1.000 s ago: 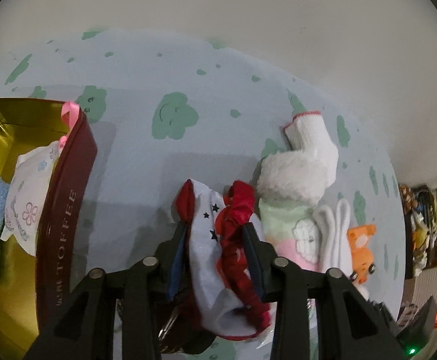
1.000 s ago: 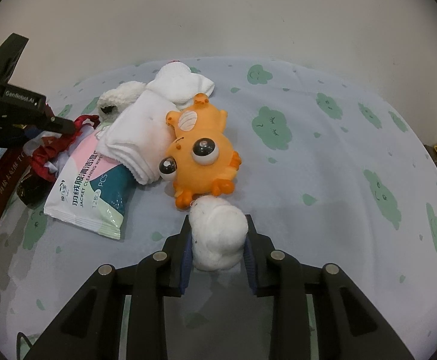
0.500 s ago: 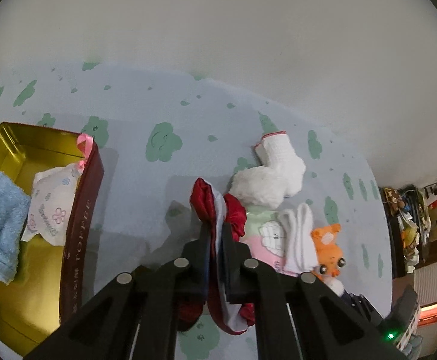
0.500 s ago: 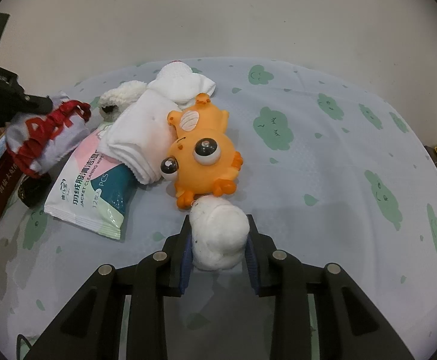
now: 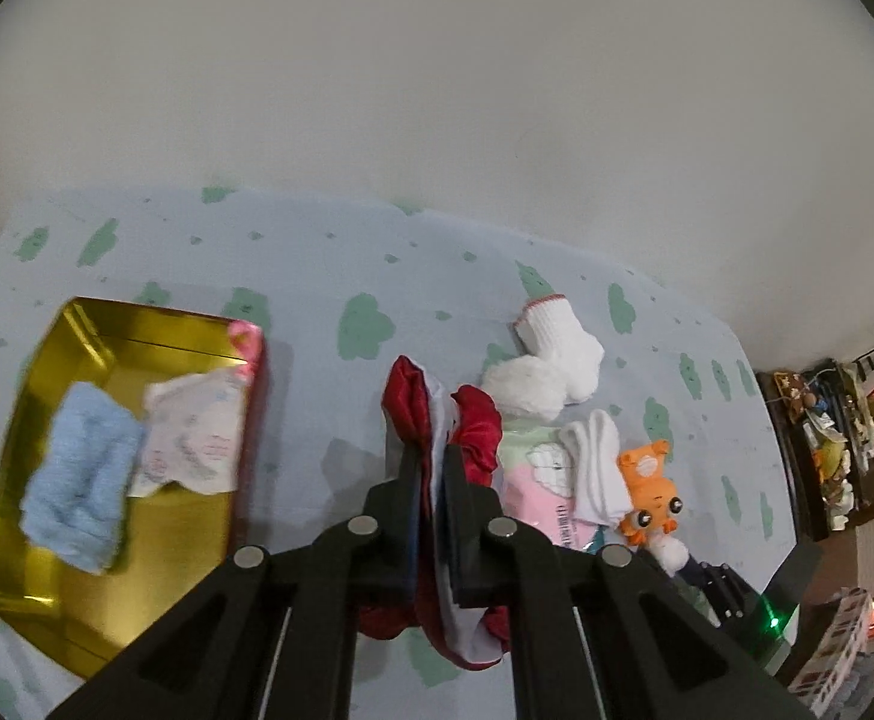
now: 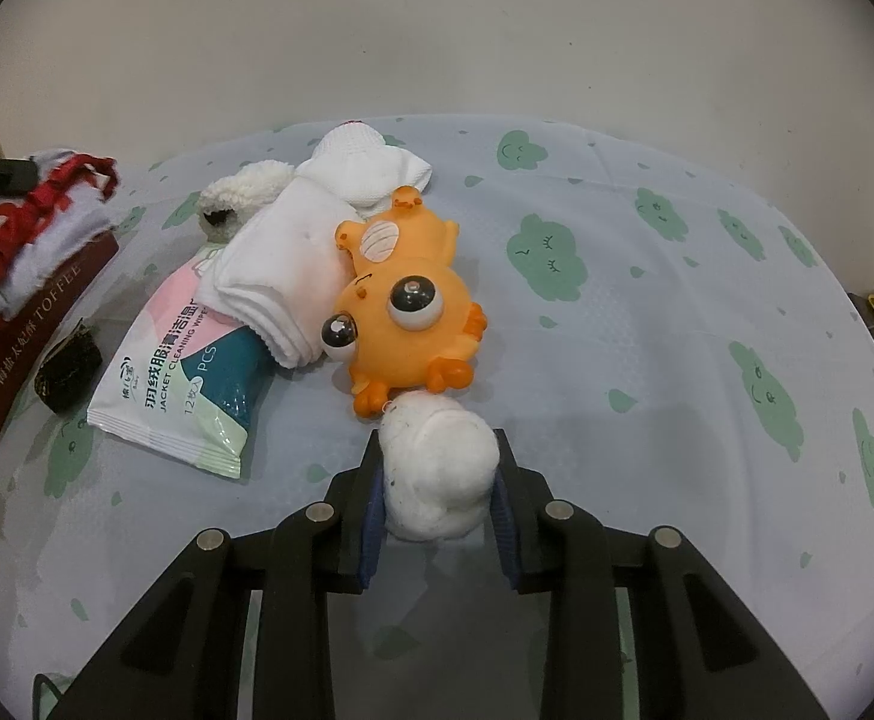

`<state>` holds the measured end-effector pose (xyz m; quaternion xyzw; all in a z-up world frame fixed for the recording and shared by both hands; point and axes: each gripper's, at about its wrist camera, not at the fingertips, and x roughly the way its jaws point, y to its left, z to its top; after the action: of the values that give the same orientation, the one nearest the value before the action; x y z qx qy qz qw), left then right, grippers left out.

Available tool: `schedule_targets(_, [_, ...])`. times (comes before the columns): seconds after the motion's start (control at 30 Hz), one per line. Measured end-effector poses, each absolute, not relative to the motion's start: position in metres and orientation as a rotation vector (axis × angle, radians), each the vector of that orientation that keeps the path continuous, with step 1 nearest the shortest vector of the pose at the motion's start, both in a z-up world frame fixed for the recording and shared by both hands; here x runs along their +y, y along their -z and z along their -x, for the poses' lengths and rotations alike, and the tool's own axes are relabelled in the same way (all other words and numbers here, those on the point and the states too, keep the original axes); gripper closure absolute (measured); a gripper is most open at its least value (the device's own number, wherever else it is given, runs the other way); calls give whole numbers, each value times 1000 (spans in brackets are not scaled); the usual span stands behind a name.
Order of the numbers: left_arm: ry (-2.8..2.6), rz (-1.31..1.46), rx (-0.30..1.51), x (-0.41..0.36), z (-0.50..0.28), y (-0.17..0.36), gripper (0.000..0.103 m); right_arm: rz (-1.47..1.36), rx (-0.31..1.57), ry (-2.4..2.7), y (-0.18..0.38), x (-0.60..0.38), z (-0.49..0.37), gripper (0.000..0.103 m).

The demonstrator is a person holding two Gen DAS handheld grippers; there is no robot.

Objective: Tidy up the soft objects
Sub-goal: 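Carry the red-and-white sock into the tin and open the left gripper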

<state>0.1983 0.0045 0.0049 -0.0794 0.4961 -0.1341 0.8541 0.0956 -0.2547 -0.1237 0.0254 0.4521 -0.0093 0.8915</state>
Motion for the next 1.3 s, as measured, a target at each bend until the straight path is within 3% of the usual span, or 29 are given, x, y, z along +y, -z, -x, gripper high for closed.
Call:
schedule_targets(0.43, [97, 126, 1010, 87, -190, -11, 97, -50, 938, 19, 124, -254, -96, 73])
schedule_targets(1.1, [-96, 95, 1063, 168, -189, 31, 97, -46, 938, 19, 123, -253, -96, 73])
schedule_targets(1.3, [-113, 45, 1077, 166, -191, 34, 84, -45, 938, 19, 123, -253, -96, 73])
